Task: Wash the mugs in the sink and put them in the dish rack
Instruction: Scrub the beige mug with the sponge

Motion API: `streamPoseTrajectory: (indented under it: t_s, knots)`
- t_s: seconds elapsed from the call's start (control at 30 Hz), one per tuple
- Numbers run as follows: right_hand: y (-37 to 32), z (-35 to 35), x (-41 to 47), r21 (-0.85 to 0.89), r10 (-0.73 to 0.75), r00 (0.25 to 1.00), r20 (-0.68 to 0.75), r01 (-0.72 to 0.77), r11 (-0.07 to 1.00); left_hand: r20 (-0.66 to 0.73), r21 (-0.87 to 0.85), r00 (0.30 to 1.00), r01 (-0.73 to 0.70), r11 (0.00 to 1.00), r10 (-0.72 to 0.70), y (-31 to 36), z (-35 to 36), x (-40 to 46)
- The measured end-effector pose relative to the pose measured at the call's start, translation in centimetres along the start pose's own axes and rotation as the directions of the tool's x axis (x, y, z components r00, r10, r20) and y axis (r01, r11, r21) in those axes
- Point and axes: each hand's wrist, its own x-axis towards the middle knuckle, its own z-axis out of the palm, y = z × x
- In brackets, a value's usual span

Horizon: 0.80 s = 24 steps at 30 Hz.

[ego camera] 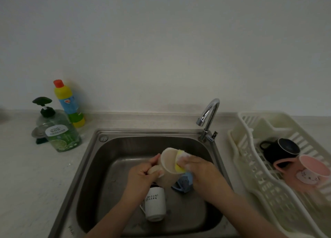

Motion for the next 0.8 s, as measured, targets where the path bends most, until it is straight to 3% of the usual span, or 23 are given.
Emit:
streamPoseTrajectory:
  t_s: [0.17,0.33,0.5,0.67,0.8]
  knots:
    - [-1.8,0.2,1.3,-0.044,-0.170,0.983,-0.074,0.167,0.985,-0.009,-0.039,1.000,-0.020,0.999,0.020,1.2,0.3,0.6]
    - [-0.4,-0.3,1.3,-0.045,-0.041,0.998,-0.049,0.039,0.998,0.015,0.042,0.998,-0.056,0.998,0.055,1.4,-0.6,1.0]
    - [-2.9,-0.4,1.9,-0.068,-0.188,0.982,-0.011,0.187,0.980,-0.033,0.003,0.998,-0.062,0.998,0.062,1.2,-0.8,1.5]
    - [-1.2,-0.2,2.0,-0.045,-0.044,0.998,-0.043,0.042,0.998,-0.001,0.056,0.998,-0.068,0.996,0.068,0.8,-0.9,1.2]
    - [-3.1,-0.1,2.2,0.031,-0.129,0.991,0.025,0.128,0.991,-0.028,-0.012,0.998,-0.050,0.999,0.050,1.1,-0.9,1.3]
